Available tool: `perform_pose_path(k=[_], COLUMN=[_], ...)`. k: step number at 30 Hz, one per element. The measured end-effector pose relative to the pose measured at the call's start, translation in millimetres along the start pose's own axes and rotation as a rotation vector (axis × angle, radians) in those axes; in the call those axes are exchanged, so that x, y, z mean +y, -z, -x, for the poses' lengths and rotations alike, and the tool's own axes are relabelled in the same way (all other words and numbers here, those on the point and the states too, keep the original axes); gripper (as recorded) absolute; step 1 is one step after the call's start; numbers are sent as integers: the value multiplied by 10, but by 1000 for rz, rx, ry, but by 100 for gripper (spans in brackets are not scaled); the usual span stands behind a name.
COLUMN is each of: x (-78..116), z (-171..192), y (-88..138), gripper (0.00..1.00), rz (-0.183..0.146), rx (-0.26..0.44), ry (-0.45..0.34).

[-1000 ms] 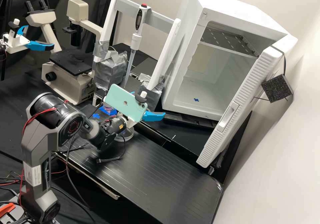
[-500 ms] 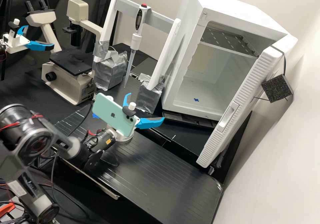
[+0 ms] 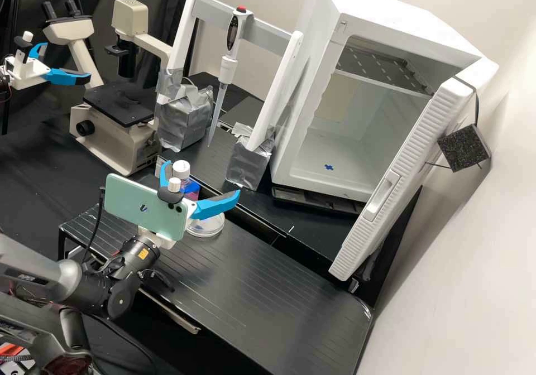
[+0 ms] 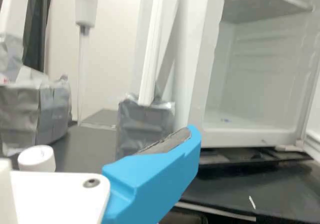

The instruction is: Open the lid

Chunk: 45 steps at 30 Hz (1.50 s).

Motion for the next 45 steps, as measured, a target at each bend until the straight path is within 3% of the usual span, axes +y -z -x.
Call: perform_pose_path(k=[10, 14, 29, 37, 44, 45], x=[-73, -65, 2, -96, -111, -111], z=[-18, 29, 152, 83, 52, 52], y=[-321, -390, -256, -281, -337, -337], gripper=[100, 100, 100, 100, 100, 0], rz=[-30, -9, 18, -5, -13, -13], rx=[-148, -182, -146, -112, -128, -128], ry=[78, 104, 118, 181, 173, 173])
